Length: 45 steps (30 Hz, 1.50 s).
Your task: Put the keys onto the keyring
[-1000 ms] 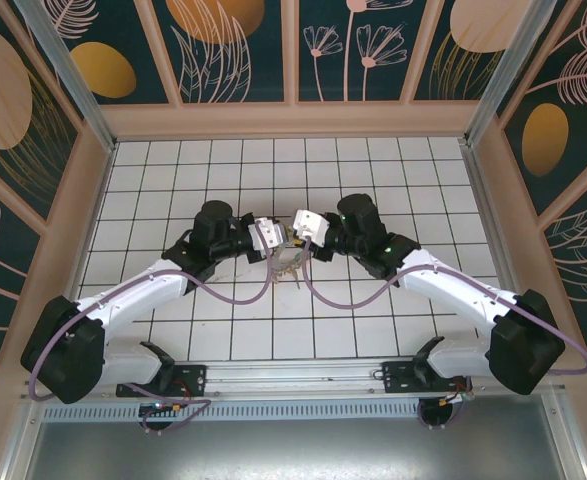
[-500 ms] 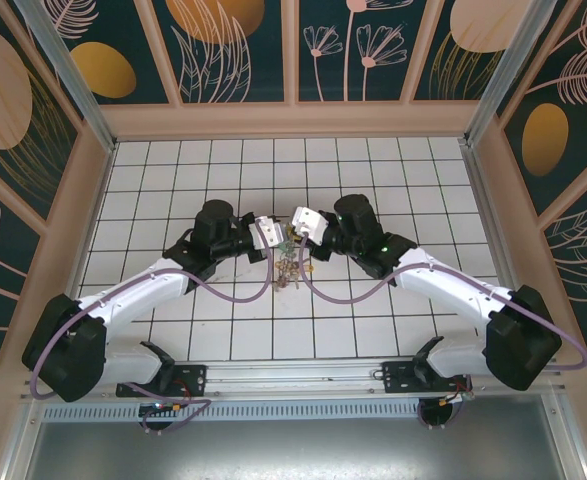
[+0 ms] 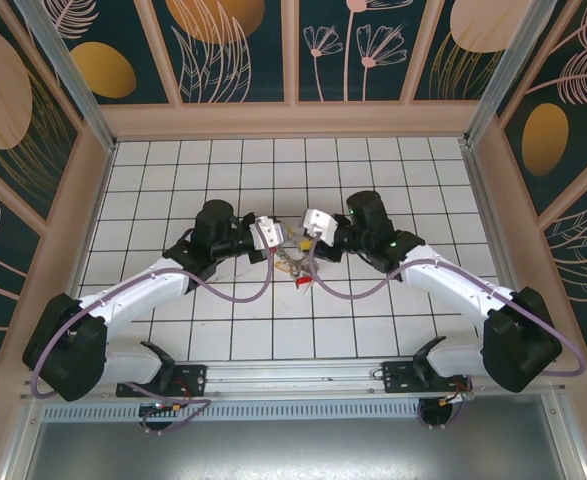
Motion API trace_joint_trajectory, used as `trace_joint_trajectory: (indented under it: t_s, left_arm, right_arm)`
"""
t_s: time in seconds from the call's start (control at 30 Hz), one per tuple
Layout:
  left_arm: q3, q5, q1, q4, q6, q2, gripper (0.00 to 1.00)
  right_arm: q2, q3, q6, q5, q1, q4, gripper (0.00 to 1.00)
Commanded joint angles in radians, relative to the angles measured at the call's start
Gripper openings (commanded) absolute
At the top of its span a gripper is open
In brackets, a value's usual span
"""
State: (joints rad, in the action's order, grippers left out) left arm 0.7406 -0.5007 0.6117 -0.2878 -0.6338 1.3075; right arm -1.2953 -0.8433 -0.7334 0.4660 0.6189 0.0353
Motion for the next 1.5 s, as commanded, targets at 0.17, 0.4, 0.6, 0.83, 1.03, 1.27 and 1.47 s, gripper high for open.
trace_joint_trajectory:
  t_s: [0.17, 0.4, 0.6, 0.83, 1.03, 1.27, 1.47]
  left_arm:
    - [0.015, -0.063, 0.0, -0.048, -0.01, 0.001, 0.0]
    - [0.019, -0.081, -0.001, -0.029, -0.025, -0.006, 0.0]
    - [0.019, -0.094, 0.0, -0.019, -0.03, -0.008, 0.0]
    - [0.021, -0.095, -0.001, -0.005, -0.04, -0.005, 0.0]
    - [0.023, -0.097, -0.001, -0.003, -0.044, -0.005, 0.0]
    - [0.023, -0.096, -0.001, 0.002, -0.046, -0.007, 0.0]
    - [0.021, -0.089, 0.0, 0.01, -0.05, -0.008, 0.0]
  right_arm:
    - [-0.052, -0.047, -0.284, 0.244, -0.066, 0.088, 0.39]
    - [-0.177, -0.173, -0.424, 0.317, -0.066, 0.212, 0.39]
    - [-0.231, -0.263, -0.48, 0.351, -0.067, 0.316, 0.39]
    - [-0.29, -0.366, -0.553, 0.405, -0.101, 0.495, 0.39]
    - [-0.342, -0.426, -0.584, 0.437, -0.098, 0.548, 0.38]
    - [-0.389, -0.465, -0.598, 0.454, -0.085, 0.565, 0.36]
    - [-0.405, -0.478, -0.604, 0.471, -0.078, 0.588, 0.29]
